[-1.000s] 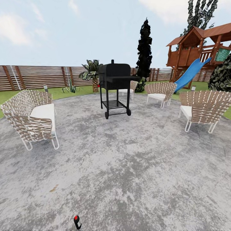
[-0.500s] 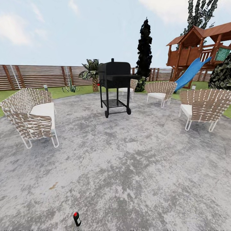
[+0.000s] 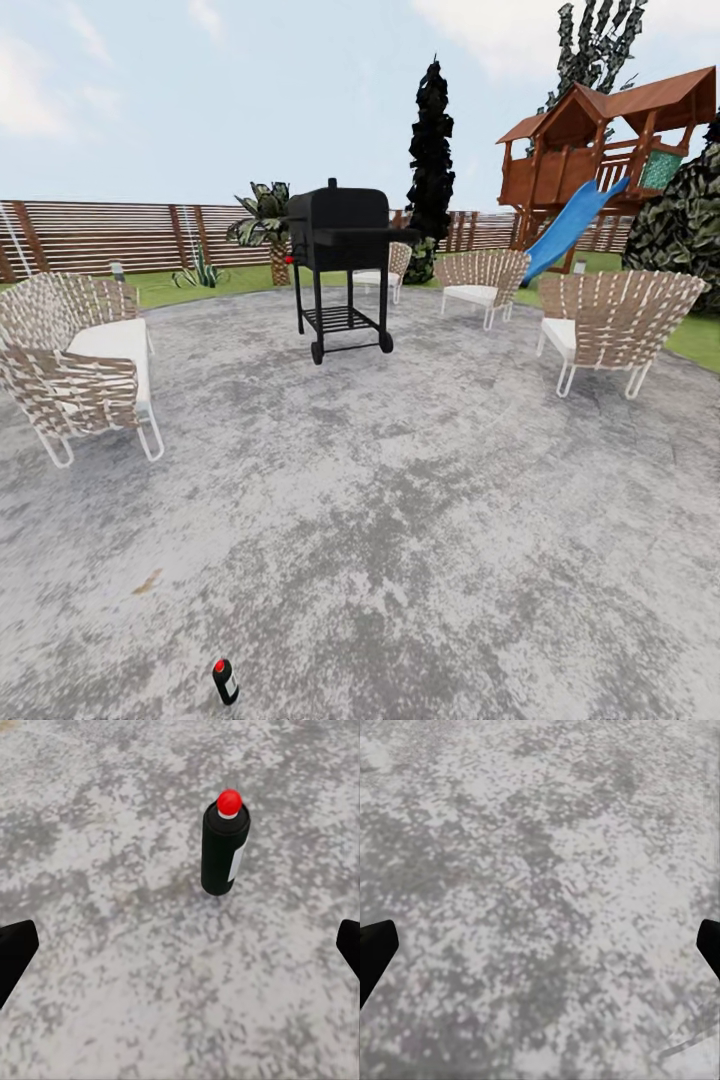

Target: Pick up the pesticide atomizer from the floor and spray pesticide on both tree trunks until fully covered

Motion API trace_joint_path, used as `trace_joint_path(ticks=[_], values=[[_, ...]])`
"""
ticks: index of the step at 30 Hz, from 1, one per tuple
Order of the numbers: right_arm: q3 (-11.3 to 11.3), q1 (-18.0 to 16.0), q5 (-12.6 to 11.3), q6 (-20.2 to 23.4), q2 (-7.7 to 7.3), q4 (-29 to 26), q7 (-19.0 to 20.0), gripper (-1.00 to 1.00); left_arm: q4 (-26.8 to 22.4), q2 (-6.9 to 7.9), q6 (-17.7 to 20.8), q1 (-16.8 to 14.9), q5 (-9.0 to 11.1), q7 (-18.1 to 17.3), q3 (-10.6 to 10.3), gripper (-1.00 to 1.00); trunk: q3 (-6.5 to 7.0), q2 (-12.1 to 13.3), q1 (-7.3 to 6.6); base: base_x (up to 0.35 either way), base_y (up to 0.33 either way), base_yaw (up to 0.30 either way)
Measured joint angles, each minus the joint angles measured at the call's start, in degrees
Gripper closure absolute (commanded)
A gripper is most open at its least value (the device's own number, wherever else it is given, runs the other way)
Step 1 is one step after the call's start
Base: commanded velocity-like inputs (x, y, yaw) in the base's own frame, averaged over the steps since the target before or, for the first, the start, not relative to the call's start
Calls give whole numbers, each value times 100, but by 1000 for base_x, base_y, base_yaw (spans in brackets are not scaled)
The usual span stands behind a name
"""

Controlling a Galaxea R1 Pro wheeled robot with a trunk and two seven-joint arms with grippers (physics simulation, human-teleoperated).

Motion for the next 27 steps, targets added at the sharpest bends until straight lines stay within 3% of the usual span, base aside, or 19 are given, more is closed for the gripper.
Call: trace_joint_path(ticks=[11, 27], values=[[0, 0, 0, 0, 0, -4, 0, -100, 0, 0, 0, 0, 0, 0, 0, -100, -113, -441, 242, 0, 0, -1], [0, 0, 3, 0, 0, 0, 0, -100, 0, 0, 0, 0, 0, 1, 0, -100, -369, -464, 284, 0, 0, 0]])
